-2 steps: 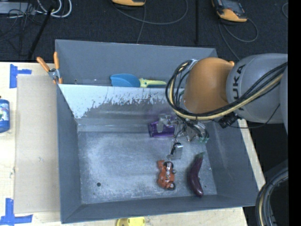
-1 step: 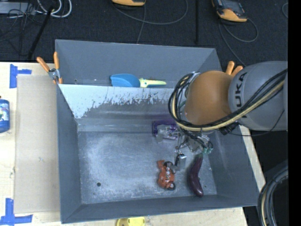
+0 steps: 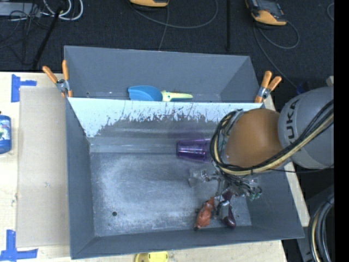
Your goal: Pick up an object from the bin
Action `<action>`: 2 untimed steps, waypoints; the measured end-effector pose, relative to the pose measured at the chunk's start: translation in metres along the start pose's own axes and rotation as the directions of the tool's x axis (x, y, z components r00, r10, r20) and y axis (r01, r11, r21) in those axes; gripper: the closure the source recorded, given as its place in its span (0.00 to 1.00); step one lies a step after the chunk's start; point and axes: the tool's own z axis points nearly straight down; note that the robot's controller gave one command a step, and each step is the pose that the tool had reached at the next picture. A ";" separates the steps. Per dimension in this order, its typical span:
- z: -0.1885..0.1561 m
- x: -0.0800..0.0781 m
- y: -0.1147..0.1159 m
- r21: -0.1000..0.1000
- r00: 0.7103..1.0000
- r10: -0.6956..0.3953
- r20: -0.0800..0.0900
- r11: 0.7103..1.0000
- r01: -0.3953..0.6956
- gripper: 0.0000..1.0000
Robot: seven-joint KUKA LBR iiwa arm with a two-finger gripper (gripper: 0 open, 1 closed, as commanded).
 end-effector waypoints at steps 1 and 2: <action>0.007 -0.023 -0.005 0.000 0.976 -0.216 0.001 0.976 0.216 1.00; 0.007 -0.022 -0.006 -0.002 0.977 -0.213 0.000 0.977 0.213 1.00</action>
Offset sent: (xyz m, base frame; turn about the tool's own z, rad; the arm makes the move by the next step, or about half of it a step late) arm 0.0000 0.0000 0.0000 0.0000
